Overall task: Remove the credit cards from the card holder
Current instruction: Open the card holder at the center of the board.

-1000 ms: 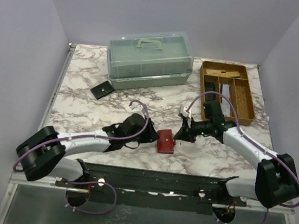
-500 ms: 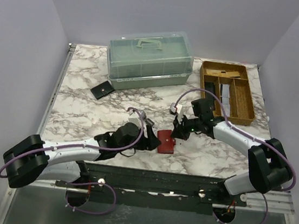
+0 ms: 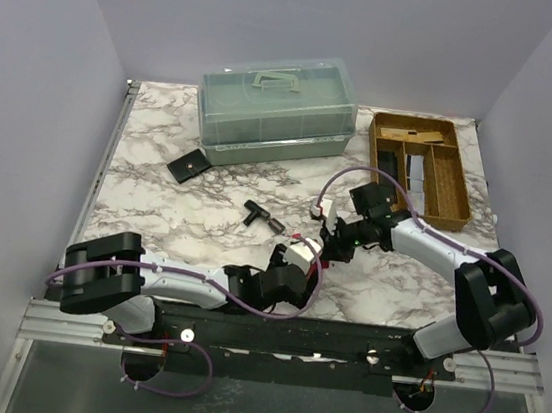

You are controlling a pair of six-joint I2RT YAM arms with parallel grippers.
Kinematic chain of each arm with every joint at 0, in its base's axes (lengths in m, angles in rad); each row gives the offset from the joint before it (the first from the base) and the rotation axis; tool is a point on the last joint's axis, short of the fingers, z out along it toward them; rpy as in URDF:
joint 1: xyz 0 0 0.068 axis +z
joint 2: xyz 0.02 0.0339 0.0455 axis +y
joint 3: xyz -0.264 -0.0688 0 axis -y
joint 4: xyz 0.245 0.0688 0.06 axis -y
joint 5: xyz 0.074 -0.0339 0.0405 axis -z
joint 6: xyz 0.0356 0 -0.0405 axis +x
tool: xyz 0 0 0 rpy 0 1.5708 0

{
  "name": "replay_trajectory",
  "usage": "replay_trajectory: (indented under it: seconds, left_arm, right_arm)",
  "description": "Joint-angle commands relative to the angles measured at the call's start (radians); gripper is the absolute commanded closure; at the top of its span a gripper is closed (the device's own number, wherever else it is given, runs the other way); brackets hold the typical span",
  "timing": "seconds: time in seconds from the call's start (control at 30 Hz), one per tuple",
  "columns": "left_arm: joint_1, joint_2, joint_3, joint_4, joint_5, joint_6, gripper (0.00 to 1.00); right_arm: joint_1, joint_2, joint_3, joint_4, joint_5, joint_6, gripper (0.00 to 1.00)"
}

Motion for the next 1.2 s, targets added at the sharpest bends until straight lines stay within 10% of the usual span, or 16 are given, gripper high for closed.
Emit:
replay_trajectory:
  seconds: [0.0, 0.53, 1.17]
  left_arm:
    - [-0.028, 0.055, 0.055, -0.025, -0.134, 0.175, 0.26]
    - [-0.1, 0.258, 0.166, -0.006, -0.351, 0.323, 0.25]
    - [-0.1, 0.171, 0.033, 0.112, -0.317, -0.024, 0.86]
  right_arm:
    - [-0.002, 0.04, 0.04, -0.057, -0.001, 0.0, 1.0]
    - [-0.06, 0.103, 0.073, -0.067, -0.069, 0.09, 1.0]
    - [-0.101, 0.143, 0.086, -0.035, -0.156, 0.21, 1.0]
